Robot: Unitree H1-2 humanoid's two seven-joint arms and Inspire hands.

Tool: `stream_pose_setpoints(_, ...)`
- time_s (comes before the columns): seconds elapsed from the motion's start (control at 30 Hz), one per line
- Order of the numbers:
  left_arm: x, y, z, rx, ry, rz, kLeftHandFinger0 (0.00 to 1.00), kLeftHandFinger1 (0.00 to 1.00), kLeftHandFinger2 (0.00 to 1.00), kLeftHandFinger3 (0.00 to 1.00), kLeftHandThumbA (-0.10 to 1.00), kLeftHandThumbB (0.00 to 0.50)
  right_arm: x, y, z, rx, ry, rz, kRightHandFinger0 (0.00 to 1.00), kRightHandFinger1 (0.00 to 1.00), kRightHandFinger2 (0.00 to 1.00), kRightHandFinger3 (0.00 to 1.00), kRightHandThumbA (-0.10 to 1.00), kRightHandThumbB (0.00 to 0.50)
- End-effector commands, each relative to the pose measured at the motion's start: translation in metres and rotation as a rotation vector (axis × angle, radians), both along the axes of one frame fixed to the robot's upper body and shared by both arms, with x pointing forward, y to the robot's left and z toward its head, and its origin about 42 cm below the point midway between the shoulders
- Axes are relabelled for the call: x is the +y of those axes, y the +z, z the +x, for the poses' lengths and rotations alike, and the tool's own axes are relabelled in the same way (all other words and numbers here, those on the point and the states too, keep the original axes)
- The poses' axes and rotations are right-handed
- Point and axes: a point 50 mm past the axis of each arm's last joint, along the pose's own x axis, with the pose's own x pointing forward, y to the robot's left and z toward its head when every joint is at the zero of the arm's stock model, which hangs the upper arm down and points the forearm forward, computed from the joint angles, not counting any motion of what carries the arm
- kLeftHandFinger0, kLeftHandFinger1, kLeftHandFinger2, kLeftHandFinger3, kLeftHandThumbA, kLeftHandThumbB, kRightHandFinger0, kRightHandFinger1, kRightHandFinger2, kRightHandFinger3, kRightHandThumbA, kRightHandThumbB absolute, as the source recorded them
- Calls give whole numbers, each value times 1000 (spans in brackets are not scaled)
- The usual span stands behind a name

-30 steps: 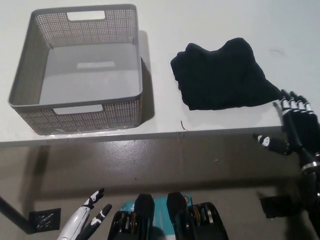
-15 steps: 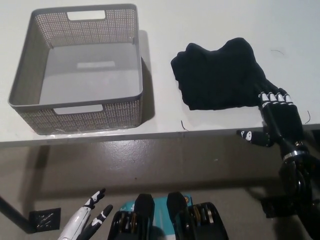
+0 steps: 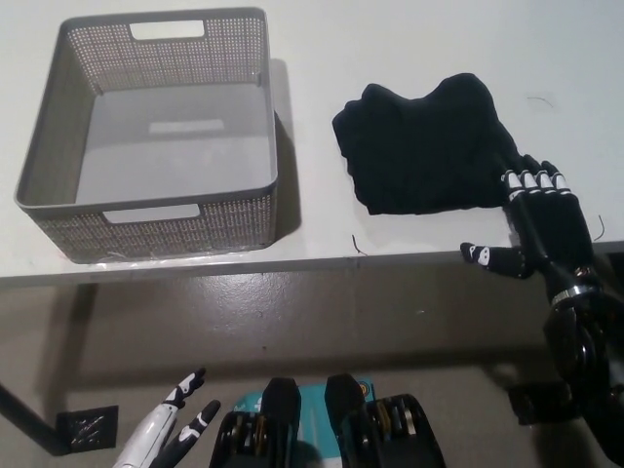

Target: Use the right hand to pick up a t shirt on the right hand side and place it into a contianer on the left side

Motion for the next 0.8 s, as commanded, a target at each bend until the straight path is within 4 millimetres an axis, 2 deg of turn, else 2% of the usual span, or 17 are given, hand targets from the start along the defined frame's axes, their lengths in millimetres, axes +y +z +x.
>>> stream_pose_setpoints(0.0, 1, 6, 6, -52, -22, 3, 1000, 1000, 1000, 1000, 1000, 346, 2, 37, 18, -90, 8, -48, 1000, 1000, 1000, 1000, 943, 500)
stream_pose_setpoints(0.33, 5, 7, 6, -58, -9, 17, 1000, 1000, 1000, 1000, 1000, 352, 15, 60, 22, -104, 35, -80, 1000, 1000, 1000, 1000, 988, 500)
stream_pose_setpoints(0.37, 5, 7, 7, -60, -10, 16, 1000, 1000, 1000, 1000, 1000, 355, 16, 62, 23, -103, 34, -81, 1000, 1000, 1000, 1000, 957, 500)
stream_pose_setpoints(0.53, 4, 7, 8, -56, -15, 28, 1000, 1000, 1000, 1000, 1000, 363, 18, 64, 23, -100, 35, -80, 1000, 1000, 1000, 1000, 958, 500)
stream_pose_setpoints(0.67, 2, 9, 8, -64, -22, 39, 1000, 1000, 1000, 1000, 1000, 365, 27, 61, 32, -96, 37, -83, 1000, 1000, 1000, 1000, 945, 500)
stream_pose_setpoints(0.77, -2, 9, 10, -60, -30, 36, 1000, 1000, 1000, 1000, 1000, 370, 27, 60, 35, -77, 30, -90, 1000, 1000, 1000, 1000, 981, 500)
